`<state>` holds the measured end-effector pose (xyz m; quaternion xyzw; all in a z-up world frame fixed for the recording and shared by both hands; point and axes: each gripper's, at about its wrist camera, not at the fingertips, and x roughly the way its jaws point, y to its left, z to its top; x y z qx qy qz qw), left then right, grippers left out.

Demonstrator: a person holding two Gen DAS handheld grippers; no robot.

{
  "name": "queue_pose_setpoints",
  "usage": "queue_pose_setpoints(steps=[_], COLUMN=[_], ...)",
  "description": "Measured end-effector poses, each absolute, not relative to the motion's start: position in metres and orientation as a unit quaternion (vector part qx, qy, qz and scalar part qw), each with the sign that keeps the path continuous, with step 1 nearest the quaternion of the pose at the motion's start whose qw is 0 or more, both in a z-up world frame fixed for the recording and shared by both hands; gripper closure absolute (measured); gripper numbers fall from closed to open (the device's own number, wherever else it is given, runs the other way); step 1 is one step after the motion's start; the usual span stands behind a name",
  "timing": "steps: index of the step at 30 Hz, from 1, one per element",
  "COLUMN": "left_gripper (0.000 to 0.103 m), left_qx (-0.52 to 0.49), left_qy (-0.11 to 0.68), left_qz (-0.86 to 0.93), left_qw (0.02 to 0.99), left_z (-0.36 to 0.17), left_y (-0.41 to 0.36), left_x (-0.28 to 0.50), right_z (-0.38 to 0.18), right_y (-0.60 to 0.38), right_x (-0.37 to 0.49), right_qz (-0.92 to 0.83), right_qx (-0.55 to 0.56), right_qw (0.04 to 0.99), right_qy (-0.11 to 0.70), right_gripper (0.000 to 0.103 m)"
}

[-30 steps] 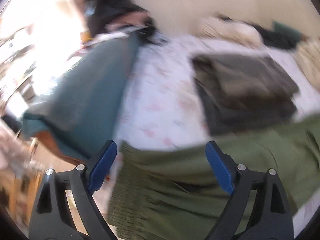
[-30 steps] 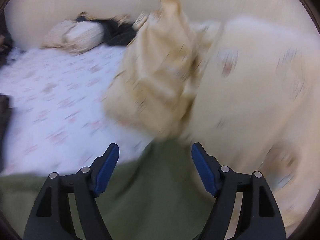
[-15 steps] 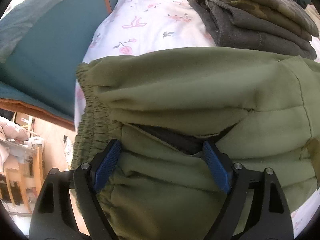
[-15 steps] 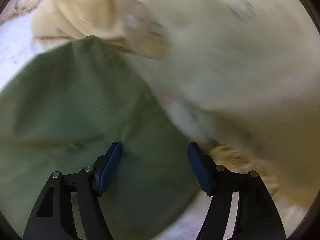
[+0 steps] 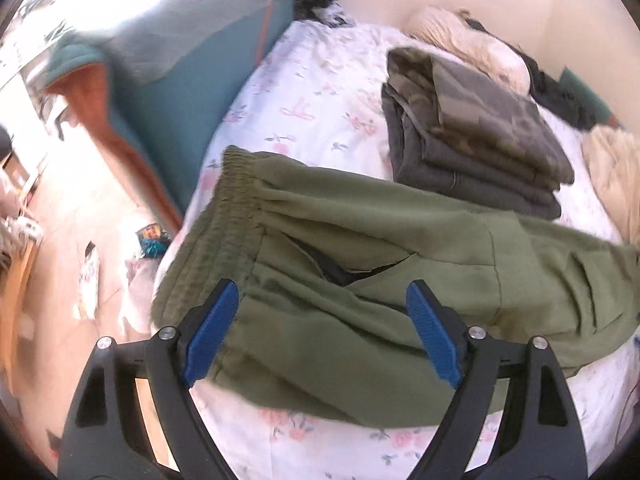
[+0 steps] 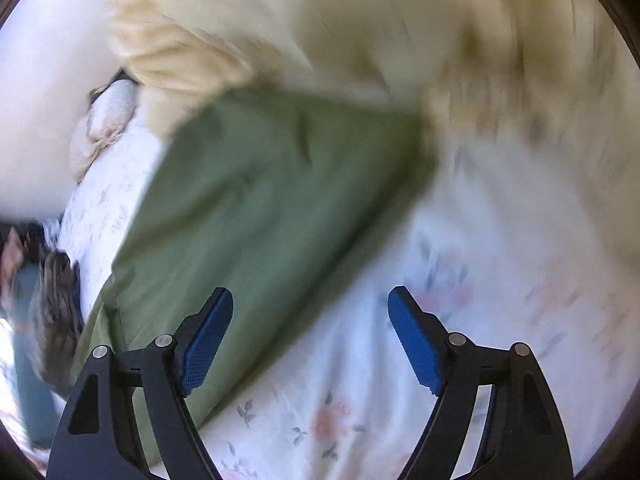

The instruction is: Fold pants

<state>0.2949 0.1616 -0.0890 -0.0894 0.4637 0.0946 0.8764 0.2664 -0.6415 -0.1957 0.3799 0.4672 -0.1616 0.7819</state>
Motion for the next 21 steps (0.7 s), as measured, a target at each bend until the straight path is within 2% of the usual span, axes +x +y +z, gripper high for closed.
queue_pose_setpoints(steps=[4,7,10,13,14,17,21], left_gripper=[0.019,0.016,0.014,0.009,0.009,0.009,0.008], left_qx=[-0.125,-0.208,-0.315,-0.371,-0.389,-0.438,-0.422], left_qy=[0.451,0.428,0.384,0.377,0.385,0.367,0.36], left_qz=[0.112,0.135,0.206,0.238,0.237,0.215,0.228], left_qw=[0.877,0.869,0.843,0.814,0.803,0.792,0.8], left_z=[-0.073,-0.068,-0.08,-0.116,-0.134,-0.163,-0.177], left_y=[0.168,0.192,0.225,0.231,0.231,0.234,0.238], left_x=[0.267,0.235,0.2,0.187,0.19,0.202,0.235], right_z=[-0.209,-0.215,-0.218,-0.214,-0.212,-0.213,-0.219], right_y=[-0.651,-0.672,-0.679,-0.678,-0.678,-0.68,-0.688], right_x=[0.266,0.272,0.278,0.288,0.291,0.288,0.283], right_qz=[-0.153,-0.105,-0.099,-0.109,-0.116,-0.118,-0.11], right_qx=[0.443,0.516,0.533,0.508,0.496,0.5,0.493], right_qw=[0.782,0.774,0.776,0.788,0.791,0.788,0.789], right_qy=[0.411,0.352,0.322,0.331,0.339,0.34,0.35], right_gripper=[0.013,0.013,0.019,0.037,0.046,0.054,0.066])
